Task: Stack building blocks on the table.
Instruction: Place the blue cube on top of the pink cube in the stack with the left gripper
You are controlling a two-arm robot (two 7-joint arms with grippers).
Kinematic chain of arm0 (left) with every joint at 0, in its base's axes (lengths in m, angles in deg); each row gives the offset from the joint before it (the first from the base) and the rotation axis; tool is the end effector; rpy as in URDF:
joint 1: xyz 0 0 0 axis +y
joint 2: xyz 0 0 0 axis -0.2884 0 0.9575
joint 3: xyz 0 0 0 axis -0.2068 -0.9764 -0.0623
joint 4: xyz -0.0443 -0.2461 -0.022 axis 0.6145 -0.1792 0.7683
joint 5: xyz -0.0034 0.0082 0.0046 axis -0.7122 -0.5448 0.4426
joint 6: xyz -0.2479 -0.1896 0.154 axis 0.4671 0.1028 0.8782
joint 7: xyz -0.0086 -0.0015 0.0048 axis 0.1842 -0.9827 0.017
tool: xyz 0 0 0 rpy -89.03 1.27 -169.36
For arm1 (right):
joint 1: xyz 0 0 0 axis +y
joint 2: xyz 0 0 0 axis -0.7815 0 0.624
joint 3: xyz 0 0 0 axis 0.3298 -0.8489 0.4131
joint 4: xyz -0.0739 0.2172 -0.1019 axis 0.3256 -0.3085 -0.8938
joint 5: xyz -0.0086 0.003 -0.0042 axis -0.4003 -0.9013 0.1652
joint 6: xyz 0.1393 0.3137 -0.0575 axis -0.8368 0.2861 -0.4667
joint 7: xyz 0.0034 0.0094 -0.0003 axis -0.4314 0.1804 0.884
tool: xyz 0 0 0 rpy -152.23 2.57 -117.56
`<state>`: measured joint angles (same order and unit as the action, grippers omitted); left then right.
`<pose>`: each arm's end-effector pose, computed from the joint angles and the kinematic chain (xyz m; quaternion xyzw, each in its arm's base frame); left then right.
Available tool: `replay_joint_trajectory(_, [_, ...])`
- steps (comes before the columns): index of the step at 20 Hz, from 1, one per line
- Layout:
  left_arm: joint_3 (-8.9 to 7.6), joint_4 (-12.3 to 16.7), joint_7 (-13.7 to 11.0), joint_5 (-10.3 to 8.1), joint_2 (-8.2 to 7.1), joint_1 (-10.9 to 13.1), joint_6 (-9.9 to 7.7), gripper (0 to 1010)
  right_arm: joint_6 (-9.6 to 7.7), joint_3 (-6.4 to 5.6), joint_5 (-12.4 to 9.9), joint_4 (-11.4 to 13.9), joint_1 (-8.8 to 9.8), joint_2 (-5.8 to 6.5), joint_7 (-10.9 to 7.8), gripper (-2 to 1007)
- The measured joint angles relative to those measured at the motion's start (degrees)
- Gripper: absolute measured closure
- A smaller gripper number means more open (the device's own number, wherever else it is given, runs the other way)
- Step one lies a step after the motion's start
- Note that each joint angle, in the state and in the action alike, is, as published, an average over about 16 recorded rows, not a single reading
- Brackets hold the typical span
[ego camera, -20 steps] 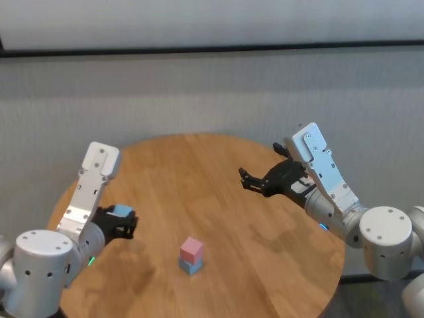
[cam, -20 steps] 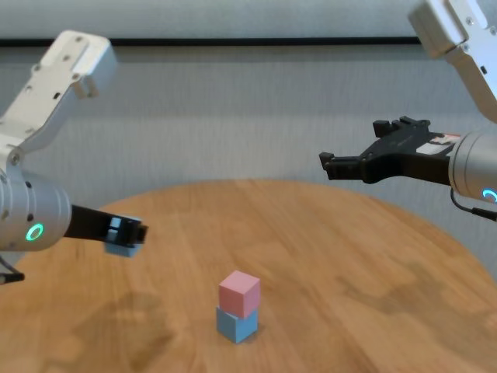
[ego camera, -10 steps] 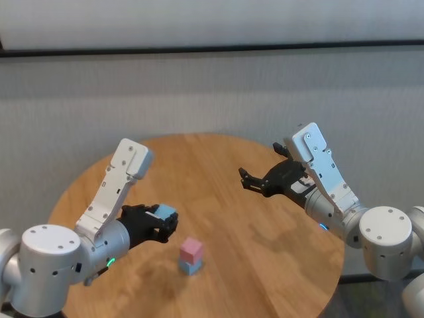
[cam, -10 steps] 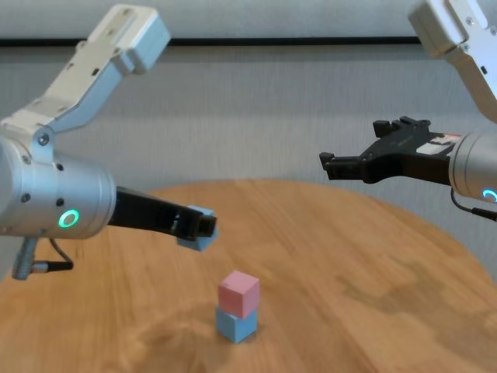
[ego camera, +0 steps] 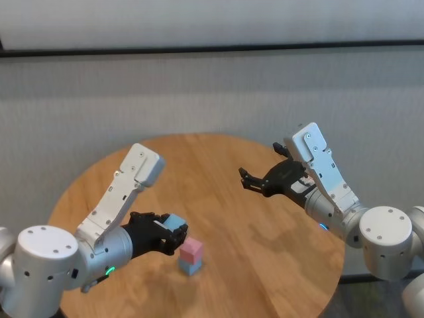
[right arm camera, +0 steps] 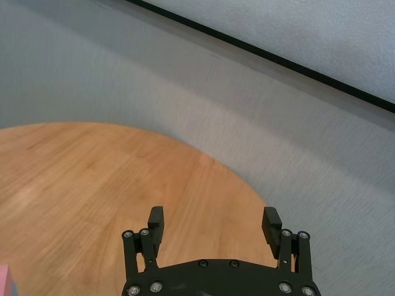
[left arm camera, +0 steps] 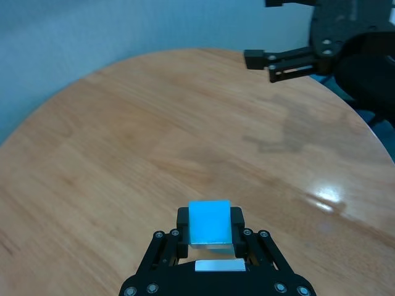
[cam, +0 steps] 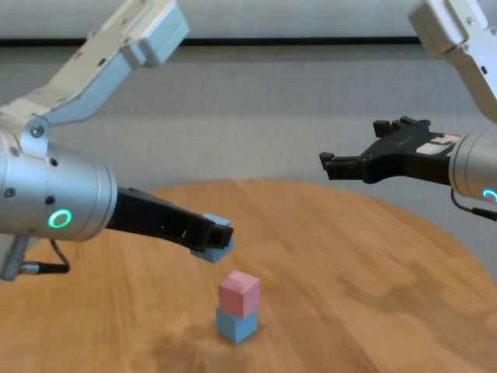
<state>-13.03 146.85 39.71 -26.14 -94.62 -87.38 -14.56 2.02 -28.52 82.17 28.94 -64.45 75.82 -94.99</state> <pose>0.3910 -0.0603 -0.1584 0.2313 0.0640 0.4361 0.8673 0.4539 0.0368 -0.2107 -0.1569 -0.1059 -0.4857 0.8534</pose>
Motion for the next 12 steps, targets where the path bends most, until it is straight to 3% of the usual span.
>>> replay_joint_trajectory(12, [2.92, 0.32, -3.46, 0.78, -1.11, -1.68, -1.73, 606, 0.0, 0.0, 0.0, 0.0, 0.0, 0.0, 0.0, 4])
